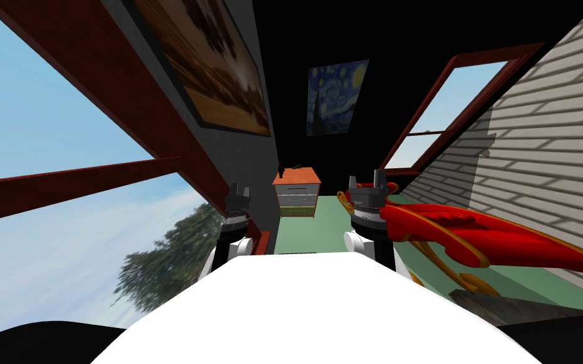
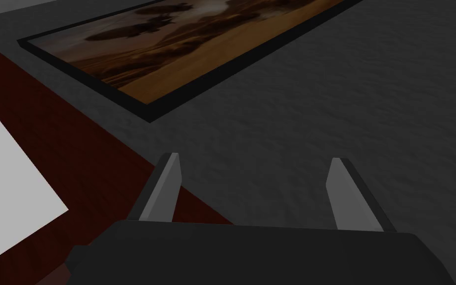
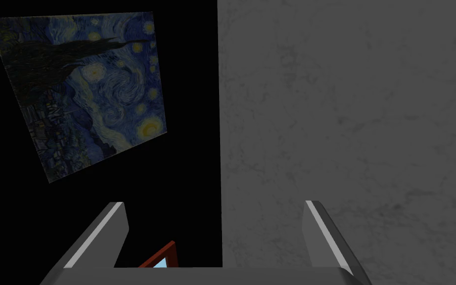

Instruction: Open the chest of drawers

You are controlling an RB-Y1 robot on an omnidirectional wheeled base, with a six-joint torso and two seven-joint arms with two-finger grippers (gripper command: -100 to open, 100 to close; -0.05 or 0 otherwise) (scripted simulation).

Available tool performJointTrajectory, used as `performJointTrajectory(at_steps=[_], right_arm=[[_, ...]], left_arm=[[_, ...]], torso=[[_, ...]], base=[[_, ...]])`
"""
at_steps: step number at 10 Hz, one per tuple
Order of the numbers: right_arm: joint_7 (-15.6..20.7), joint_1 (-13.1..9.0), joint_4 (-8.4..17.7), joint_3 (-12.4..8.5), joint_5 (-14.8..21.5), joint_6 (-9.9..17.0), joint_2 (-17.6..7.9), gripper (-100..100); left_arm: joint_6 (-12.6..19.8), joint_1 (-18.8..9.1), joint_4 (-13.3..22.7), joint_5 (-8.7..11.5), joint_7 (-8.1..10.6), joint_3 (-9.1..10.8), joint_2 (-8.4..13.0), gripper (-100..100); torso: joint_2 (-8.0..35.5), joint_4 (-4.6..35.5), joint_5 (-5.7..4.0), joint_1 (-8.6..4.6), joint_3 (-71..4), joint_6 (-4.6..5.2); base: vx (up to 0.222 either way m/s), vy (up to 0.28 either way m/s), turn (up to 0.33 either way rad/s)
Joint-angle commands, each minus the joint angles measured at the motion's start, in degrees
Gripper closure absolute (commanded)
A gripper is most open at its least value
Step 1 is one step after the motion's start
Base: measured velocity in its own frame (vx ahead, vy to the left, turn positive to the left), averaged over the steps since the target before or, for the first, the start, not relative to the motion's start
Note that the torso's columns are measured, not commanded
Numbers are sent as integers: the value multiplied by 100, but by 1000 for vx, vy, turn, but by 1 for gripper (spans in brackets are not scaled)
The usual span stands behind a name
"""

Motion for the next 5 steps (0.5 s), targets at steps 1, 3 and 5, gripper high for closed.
performJointTrajectory(at_steps=[1, 3, 5], right_arm=[[0, 0, 0, 0, 0, 0, 0, 0], [0, 0, -1, 0, 0, 0, 0, 0], [0, 0, -1, 0, 0, 0, 0, 0]], left_arm=[[0, 0, 0, 0, 0, 0, 0, 0], [0, 0, -1, 0, 0, 0, 0, 0], [0, 0, -1, 0, 0, 0, 0, 0]], torso=[[232, 235, 0, 0, -467, 0], [1003, 1006, 0, 0, -2014, 0], [1845, 1846, 0, 0, -3692, 0]], base=[[0, 0, 0], [0, 0, 0], [0, 0, 0]])
